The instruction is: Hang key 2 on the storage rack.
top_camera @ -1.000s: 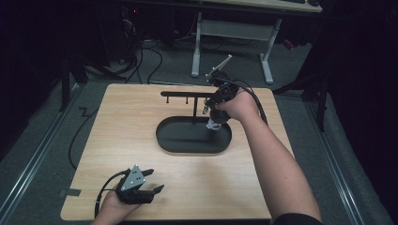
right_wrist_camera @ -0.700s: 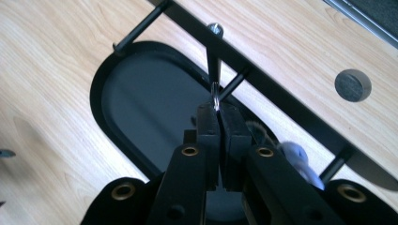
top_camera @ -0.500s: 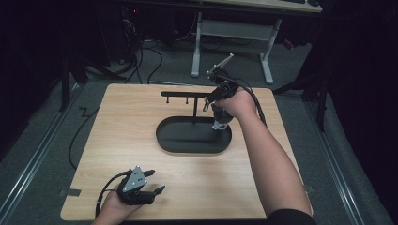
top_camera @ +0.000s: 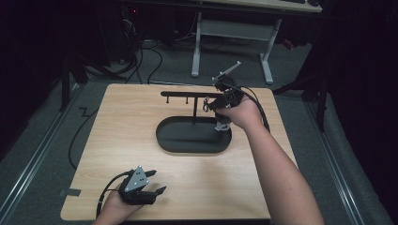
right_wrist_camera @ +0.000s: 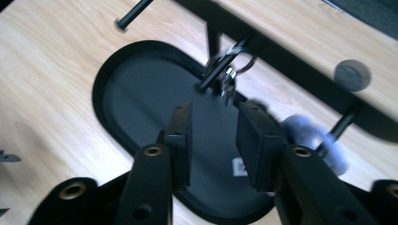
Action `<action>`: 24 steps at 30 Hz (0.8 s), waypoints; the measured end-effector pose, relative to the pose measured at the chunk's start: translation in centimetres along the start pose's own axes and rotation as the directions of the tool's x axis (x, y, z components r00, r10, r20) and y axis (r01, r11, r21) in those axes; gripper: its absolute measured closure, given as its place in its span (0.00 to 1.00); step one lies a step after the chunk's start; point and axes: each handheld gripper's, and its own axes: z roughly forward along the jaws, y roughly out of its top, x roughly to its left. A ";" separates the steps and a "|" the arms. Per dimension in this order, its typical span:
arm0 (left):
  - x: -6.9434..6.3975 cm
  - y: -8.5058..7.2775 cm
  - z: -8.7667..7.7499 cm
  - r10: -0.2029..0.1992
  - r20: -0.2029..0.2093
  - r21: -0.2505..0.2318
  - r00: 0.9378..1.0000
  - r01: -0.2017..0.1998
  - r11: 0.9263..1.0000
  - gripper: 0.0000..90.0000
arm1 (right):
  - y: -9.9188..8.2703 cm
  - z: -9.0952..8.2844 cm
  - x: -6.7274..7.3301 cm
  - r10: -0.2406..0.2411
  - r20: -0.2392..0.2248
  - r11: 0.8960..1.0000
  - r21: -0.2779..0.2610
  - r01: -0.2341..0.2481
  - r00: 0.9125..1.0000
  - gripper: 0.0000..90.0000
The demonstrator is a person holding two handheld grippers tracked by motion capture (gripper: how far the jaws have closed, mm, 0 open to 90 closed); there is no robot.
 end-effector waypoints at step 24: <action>-0.3 0.2 0.5 -0.007 0.026 0.001 1.000 0.007 1.000 0.35 | -8.6 3.8 2.3 -0.042 -0.008 0.989 -0.143 0.041 0.999 0.37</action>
